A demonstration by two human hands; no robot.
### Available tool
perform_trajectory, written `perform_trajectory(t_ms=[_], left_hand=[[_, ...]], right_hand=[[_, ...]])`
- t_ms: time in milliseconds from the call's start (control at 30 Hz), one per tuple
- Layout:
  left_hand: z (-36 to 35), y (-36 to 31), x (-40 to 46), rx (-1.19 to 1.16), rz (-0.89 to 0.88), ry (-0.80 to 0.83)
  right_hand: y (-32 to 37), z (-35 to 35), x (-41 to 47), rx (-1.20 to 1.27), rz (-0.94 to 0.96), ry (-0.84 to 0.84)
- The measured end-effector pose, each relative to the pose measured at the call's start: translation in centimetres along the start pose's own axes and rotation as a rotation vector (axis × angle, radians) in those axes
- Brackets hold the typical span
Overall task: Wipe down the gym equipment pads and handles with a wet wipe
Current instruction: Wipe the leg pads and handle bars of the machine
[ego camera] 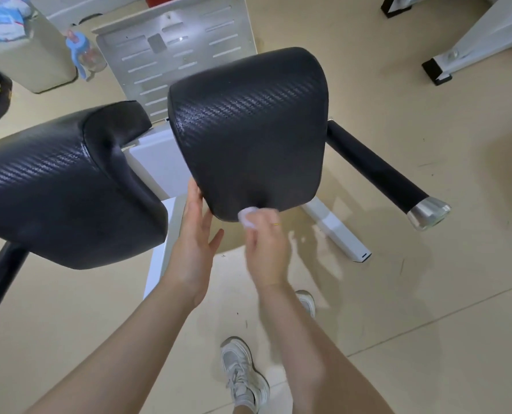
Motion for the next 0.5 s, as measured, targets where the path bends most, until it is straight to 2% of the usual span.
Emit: perform_trajectory(t_ms=[100,167,233,300,400,500], left_hand=[[-0.2,0.2,0.2,-0.007,0.021,-0.023],[-0.6,0.3,0.2,-0.004,0.019,-0.047],[-1.0,0.2,0.2,-0.013,0.011,-0.066],[-1.2,0.1,0.1,-0.009,0.015,-0.084],[-1.3,-0.4,-0.3,-0.001,0.034,-0.099],[-1.0,-2.0,-0.7,-0.028,0.065,-0.157]], right_hand=[[-1.9,4.8,3.3,0.082,-0.219,-0.208],[-2.9,6.6,4.6,0.103,-0.277,-0.298],[-2.6,6.3,4.6,0.154,-0.287,-0.199],[-1.2,5.0,3.3,0.288,-0.255,-0.001],[1.6,3.6,0.9,0.244,-0.154,0.285],[3.7,6.2,2.2,0.344,-0.232,0.234]])
Point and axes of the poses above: each hand's wrist, its own x-axis towards the middle knuckle, its own z-axis out of the back of the hand, y = z × x, the point moved 1 cm from there along x, towards the middle knuckle, and after that the axes turned 3 degrees about z, right-handed, at the moved point
